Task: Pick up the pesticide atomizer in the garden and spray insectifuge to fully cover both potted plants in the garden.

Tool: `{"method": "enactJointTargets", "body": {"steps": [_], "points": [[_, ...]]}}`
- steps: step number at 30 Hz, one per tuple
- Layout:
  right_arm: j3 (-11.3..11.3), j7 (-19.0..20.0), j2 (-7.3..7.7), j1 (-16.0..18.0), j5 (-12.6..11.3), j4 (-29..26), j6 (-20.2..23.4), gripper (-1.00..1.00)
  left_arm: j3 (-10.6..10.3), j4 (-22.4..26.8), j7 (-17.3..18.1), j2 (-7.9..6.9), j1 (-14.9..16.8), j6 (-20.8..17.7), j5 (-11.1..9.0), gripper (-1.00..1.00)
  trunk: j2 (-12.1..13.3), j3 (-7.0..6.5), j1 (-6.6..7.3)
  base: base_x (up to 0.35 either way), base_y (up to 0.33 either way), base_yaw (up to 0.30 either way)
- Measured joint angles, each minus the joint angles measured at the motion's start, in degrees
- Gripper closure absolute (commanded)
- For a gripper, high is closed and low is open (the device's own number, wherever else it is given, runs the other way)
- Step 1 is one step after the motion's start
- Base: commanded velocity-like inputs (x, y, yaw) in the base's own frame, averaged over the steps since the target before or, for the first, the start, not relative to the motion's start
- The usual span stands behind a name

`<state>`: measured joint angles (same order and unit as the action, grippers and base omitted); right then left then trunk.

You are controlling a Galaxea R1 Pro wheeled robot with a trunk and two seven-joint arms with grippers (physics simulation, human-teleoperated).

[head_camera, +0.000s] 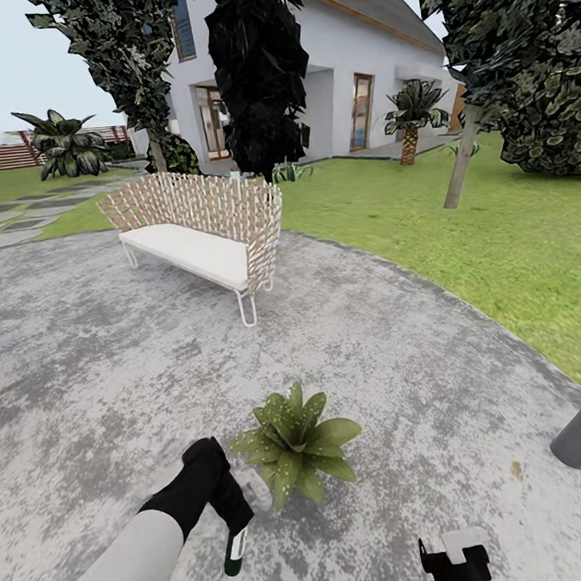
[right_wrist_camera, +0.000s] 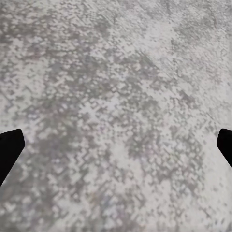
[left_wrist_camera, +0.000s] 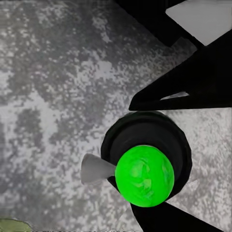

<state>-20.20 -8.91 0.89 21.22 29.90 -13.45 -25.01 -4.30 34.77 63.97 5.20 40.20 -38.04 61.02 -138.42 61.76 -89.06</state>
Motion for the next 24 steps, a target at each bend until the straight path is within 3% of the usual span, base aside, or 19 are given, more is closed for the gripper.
{"method": "enactJointTargets", "body": {"steps": [2, 6, 9, 13, 17, 19, 22, 24], "points": [[0.02, 0.00, 0.00, 0.00, -0.01, 0.00, 0.00, -1.00, 0.17, -0.04, -0.10, -0.96, 0.04, 0.06, 0.29, 1.00, 0.00, 0.00, 0.00, 0.000, 0.000, 0.000], [0.01, 0.00, 0.00, 0.00, -0.01, 0.00, 0.00, -1.00, 0.56, -0.06, -0.50, -7.43, 0.04, 0.09, 0.20, 1.00, 0.00, 0.00, 0.00, 0.000, 0.000, 0.000], [0.00, 0.00, 0.00, 0.00, 0.00, 0.00, 0.00, -1.00, 0.52, -0.06, -1.82, -9.23, 0.07, -0.01, 0.31, 1.00, 0.00, 0.00, 0.00, 0.000, 0.000, 0.000], [-0.03, 0.00, 0.00, 0.00, 0.00, 0.00, 0.00, -1.00, 0.44, -0.47, -4.37, -8.79, -0.08, -0.10, 0.31, 1.00, 0.00, 0.00, 0.00, 0.000, 0.000, 0.000], [-0.02, -0.01, 0.00, 0.00, 0.01, 0.00, 0.00, -1.00, 0.02, -0.49, -6.91, -4.50, -0.14, -0.42, -0.05, 1.00, 0.00, 0.00, 0.00, 0.000, 0.000, 0.000], [-0.03, 0.01, 0.00, 0.00, 0.00, 0.00, 0.00, -1.00, -0.13, -0.28, -7.09, -3.58, -0.08, -0.48, 0.14, 1.00, 0.00, 0.00, 0.00, 0.000, 0.000, 0.000], [-0.01, 0.00, 0.00, 0.00, 0.02, 0.00, 0.00, -1.00, 0.01, -0.20, -7.13, -4.06, -0.01, -0.44, 0.33, 1.00, 0.00, 0.00, 0.00, 0.000, 0.000, 0.000], [-0.01, 0.00, 0.00, 0.00, 0.00, 0.00, 0.00, -1.00, 0.23, -0.17, -7.19, -5.29, 0.00, -0.40, 0.43, 1.00, 0.00, 0.00, 0.00, 0.000, 0.000, 0.000]]}}
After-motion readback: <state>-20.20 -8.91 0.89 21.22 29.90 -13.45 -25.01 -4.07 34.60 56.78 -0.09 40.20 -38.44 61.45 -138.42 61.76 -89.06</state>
